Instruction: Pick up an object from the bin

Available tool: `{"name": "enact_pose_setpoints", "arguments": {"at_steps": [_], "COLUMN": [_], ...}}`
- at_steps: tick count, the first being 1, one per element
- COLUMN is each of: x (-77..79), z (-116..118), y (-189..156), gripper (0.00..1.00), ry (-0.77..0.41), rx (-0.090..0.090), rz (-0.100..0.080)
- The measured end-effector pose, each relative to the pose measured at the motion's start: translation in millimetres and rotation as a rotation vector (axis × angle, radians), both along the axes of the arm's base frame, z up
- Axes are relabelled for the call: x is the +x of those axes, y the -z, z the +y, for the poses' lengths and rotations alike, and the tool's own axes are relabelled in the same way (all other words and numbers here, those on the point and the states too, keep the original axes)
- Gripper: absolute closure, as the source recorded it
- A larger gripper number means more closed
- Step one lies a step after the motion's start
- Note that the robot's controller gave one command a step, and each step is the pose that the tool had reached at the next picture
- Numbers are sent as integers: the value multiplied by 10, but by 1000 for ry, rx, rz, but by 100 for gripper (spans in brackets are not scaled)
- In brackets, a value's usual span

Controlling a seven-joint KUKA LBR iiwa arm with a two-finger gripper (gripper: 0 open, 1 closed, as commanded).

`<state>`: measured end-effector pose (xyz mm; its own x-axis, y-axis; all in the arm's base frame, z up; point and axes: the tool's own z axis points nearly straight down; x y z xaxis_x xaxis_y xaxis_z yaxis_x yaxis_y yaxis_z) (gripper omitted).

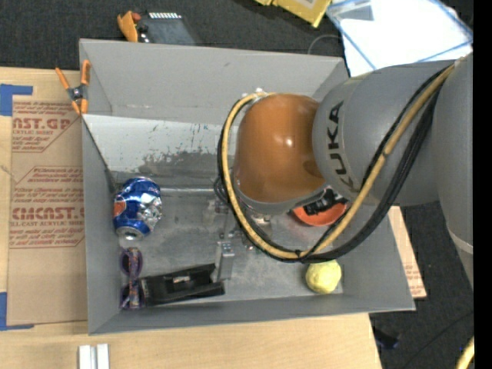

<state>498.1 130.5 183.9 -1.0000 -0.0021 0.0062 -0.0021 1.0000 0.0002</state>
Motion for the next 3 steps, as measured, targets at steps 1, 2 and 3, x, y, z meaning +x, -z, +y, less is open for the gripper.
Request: {"name": "enact_pose_setpoints", "arguments": {"at_steps": [1,2,3], "x": [18,-85,-153], "z": [-6,51,165], "y": [-30,625,579], "gripper": [0,0,0], "ry": [2,-183,-312], "rx": [1,1,2], "rz": [-6,-8,-10]}}
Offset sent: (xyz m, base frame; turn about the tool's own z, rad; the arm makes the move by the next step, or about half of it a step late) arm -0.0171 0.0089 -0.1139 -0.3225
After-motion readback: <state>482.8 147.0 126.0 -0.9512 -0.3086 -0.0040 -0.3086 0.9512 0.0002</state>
